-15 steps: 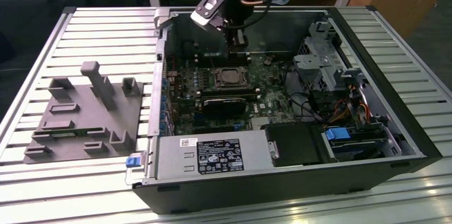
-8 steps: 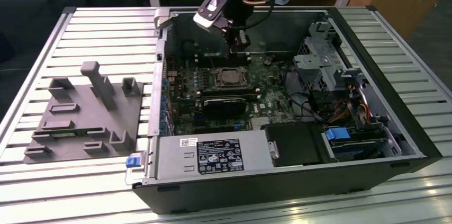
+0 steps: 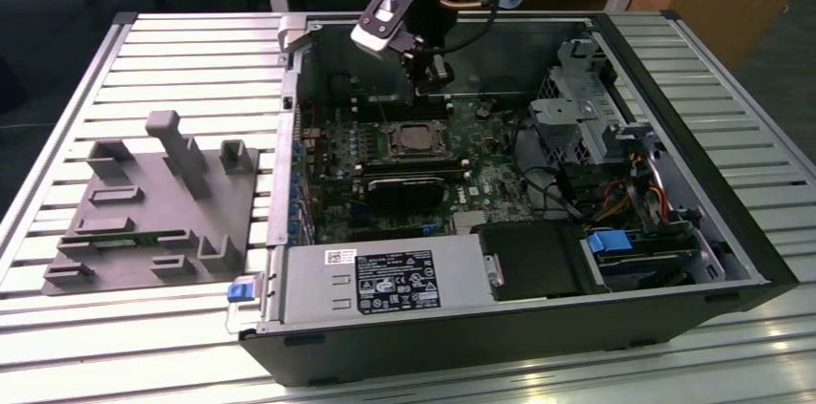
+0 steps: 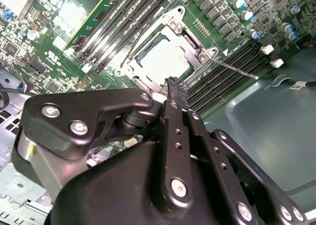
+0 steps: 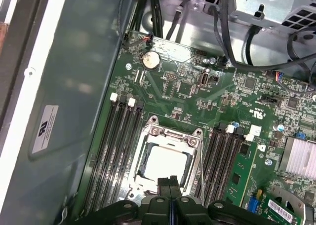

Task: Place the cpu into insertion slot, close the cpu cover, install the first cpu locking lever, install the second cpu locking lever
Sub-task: 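Install the first cpu locking lever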

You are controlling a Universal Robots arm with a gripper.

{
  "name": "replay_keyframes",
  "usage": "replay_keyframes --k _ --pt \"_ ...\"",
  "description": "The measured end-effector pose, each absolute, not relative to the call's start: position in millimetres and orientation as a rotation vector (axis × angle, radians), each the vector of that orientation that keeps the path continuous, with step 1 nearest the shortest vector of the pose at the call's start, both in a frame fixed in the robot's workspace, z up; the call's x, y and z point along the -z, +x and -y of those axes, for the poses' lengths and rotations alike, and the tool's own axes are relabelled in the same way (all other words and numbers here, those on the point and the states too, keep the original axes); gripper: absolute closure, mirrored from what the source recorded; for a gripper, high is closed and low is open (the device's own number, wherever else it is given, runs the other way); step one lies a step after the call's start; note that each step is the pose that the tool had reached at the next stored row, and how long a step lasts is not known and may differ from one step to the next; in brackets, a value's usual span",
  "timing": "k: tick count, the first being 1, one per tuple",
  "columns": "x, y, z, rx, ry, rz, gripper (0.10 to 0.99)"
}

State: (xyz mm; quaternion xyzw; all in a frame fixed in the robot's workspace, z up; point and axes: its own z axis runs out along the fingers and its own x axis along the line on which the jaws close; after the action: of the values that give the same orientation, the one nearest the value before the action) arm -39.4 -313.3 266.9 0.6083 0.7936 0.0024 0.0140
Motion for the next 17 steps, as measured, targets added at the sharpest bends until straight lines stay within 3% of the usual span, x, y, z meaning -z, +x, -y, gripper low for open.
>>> replay_keyframes --k 17 --pt "-266.3 -39.9 313.3 -0.013 1.556 -2.698 0.980"
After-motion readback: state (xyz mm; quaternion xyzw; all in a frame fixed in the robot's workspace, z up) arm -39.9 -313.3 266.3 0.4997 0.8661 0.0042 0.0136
